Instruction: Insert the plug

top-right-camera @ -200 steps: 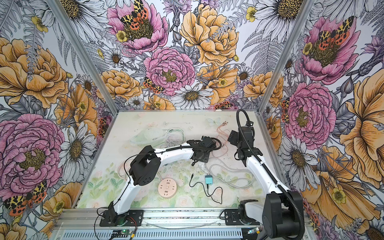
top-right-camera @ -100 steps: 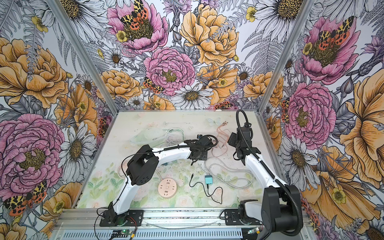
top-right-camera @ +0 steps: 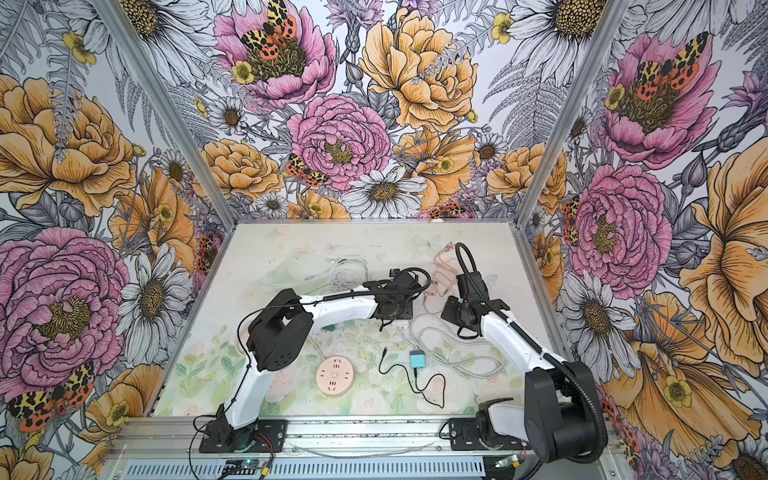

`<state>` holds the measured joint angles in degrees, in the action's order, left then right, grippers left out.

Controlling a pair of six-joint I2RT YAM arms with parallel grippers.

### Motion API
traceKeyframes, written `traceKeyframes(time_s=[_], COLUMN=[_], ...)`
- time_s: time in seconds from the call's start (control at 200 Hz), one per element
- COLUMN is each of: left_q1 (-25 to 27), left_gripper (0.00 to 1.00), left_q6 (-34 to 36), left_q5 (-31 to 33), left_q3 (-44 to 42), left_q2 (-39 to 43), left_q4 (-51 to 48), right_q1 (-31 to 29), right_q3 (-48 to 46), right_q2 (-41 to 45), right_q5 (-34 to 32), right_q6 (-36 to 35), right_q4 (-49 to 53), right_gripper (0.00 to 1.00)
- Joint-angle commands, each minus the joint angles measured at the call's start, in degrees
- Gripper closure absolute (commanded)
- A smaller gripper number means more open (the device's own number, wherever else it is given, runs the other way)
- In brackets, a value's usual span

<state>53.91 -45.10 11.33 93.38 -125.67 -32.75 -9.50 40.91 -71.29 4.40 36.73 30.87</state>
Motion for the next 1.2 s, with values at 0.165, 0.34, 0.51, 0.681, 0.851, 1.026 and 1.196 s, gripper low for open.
traceKeyframes(time_s=[0.165,0.34,0.51,0.681,0.851,1.026,1.196], left_q1=[0.1,0.2,0.7,0.9,1.2,1.9,2.3], left_gripper=[0.50,0.50,0.51,0.51,0.51,0.51,0.51], left_q6=[-2.0,-2.0,-1.0,-0.3,-0.1,-0.2,-0.1], left_q5=[-5.7,-6.3,-6.5,-6.4,-6.1,-5.3,-6.0], left_q3=[-3.0,-3.1,-2.7,-3.7,-5.3,-6.6,-6.1], left_q2=[-0.6,-0.8,-0.6,0.3,1.5,1.7,1.4], left_q4=[1.7,2.5,2.6,2.5,2.5,2.5,2.5], right_q1=[-3.4,-6.1,-6.5,-6.3,-6.0,-4.3,-1.4], right_q3=[-3.6,-4.9,-5.5,-6.5,-6.6,-6.7,-5.9], right_q2=[7.8,4.0,2.7,-0.2,-3.2,-4.1,-6.6], right_q5=[1.7,-0.5,-3.5,-6.9,-10.6,-13.8,-13.9], right_q6=[5.9,8.2,9.3,10.9,12.2,13.5,12.9], right_q4=[10.6,11.3,11.2,10.8,10.0,8.3,6.5], right_gripper=[1.00,1.00,1.00,1.00,1.00,1.00,1.00])
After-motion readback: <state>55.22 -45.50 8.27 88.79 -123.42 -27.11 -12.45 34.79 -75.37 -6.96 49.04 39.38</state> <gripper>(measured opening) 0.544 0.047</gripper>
